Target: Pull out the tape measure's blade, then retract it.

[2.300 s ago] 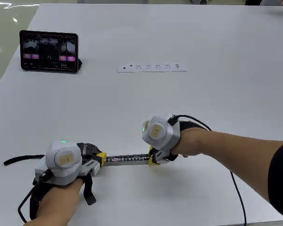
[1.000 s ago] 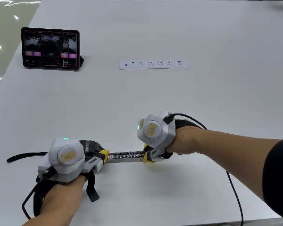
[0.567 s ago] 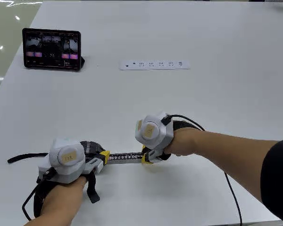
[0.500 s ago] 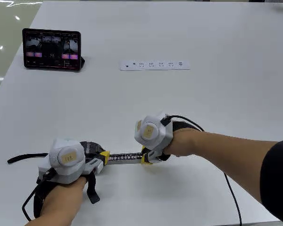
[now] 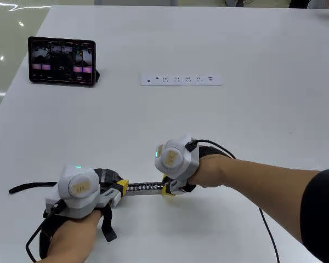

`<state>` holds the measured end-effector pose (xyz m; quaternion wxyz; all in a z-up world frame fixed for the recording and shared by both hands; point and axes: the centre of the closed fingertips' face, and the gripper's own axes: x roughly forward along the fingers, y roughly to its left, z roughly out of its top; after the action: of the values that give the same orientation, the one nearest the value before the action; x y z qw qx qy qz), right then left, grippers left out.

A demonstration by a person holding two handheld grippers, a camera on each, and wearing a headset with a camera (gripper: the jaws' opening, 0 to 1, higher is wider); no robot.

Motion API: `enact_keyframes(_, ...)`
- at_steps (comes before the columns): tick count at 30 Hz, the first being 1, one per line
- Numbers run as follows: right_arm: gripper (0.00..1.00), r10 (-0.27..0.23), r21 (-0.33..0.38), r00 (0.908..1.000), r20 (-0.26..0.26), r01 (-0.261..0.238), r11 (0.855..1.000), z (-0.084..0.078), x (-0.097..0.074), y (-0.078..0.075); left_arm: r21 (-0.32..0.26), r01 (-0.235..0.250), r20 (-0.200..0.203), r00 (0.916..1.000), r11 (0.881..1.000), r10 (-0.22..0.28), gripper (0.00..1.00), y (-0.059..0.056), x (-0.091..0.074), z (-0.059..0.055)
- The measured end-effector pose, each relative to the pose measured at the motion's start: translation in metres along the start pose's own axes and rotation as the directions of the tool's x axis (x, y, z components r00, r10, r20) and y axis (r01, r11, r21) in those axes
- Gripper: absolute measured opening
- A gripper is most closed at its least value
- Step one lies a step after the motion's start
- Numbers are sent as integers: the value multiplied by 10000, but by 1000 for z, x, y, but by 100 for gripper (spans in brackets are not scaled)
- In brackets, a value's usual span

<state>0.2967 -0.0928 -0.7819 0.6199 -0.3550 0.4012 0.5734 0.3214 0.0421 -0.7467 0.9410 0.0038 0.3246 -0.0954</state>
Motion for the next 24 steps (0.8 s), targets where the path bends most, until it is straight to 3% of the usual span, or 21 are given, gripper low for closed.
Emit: enact_keyframes(24,10,29,117,9998,214,-32,9999,13,5,0,56,62,-70,10000,10000,-62,61,0,1,0)
